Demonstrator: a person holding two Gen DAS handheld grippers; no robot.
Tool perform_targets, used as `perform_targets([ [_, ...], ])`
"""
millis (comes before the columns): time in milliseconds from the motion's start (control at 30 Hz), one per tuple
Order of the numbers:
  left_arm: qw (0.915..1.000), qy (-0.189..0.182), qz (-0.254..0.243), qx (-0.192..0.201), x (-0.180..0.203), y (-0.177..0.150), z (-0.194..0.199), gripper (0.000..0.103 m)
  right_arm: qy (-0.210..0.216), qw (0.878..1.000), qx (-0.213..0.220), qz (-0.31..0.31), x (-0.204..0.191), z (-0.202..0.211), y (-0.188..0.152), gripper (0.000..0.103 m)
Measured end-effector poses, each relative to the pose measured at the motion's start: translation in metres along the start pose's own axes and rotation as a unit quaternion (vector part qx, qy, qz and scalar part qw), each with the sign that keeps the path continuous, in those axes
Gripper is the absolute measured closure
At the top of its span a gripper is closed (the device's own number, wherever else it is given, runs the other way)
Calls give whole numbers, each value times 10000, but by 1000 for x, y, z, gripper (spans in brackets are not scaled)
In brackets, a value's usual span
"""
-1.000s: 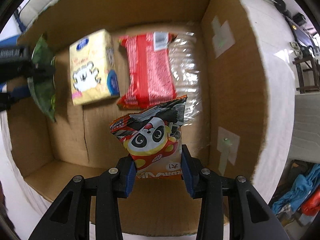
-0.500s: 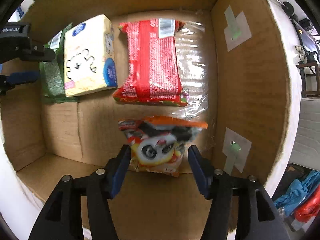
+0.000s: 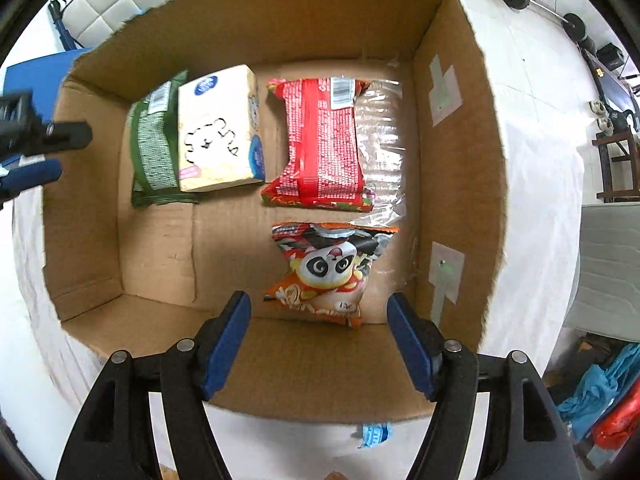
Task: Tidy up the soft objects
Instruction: 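Lower both bags into the box and open both tools, then grasp the lilac towel with the left tool while the right tool grasps the blue snack stick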
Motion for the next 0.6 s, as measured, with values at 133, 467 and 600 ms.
perform_targets([
  [133, 9995, 30, -156, 288, -7, -13, 21, 41, 22, 9999, 147, 41, -3, 17, -11, 30],
  [467, 9952, 84, -378, 894, -43, -66, 57, 12, -40, 9978, 633, 171, -16, 78, -39, 1],
  [600, 9925, 106, -446, 1135, -52, -85, 72, 12, -175, 9958, 863, 235, -23, 96, -52, 0],
])
Point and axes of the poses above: each gripper's, at about its wrist camera, not at the fingertips, and z roughly against the way its jaws point, x to its right, y to its top, the point moved 6 cm from there along -z, roughly the way its jaws point, and after that the axes turned 15 degrees about z, right-handed, at the moved point
